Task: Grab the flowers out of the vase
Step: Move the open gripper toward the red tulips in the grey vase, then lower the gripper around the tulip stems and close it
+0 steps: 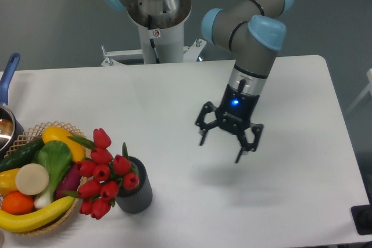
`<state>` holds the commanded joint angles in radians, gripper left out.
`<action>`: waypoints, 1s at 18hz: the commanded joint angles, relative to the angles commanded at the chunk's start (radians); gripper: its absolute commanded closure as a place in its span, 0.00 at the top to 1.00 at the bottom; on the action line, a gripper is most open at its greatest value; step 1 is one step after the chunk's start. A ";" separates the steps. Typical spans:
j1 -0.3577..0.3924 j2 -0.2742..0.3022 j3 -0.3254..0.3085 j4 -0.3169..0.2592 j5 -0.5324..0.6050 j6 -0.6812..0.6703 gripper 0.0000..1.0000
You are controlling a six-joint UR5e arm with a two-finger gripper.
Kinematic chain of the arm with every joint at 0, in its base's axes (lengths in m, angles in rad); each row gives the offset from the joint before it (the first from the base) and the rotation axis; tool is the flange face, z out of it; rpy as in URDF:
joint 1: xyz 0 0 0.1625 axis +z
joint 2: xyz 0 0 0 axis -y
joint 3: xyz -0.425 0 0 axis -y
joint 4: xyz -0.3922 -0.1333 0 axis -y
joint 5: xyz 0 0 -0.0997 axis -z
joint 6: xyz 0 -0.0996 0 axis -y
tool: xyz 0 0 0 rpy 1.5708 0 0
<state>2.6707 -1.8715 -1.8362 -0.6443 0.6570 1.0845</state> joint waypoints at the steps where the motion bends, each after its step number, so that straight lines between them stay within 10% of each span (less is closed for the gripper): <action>1: -0.002 0.000 0.000 0.000 -0.031 0.000 1.00; 18: -0.152 -0.107 0.061 0.000 -0.180 0.002 1.00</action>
<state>2.5189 -1.9788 -1.7748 -0.6443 0.4771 1.0861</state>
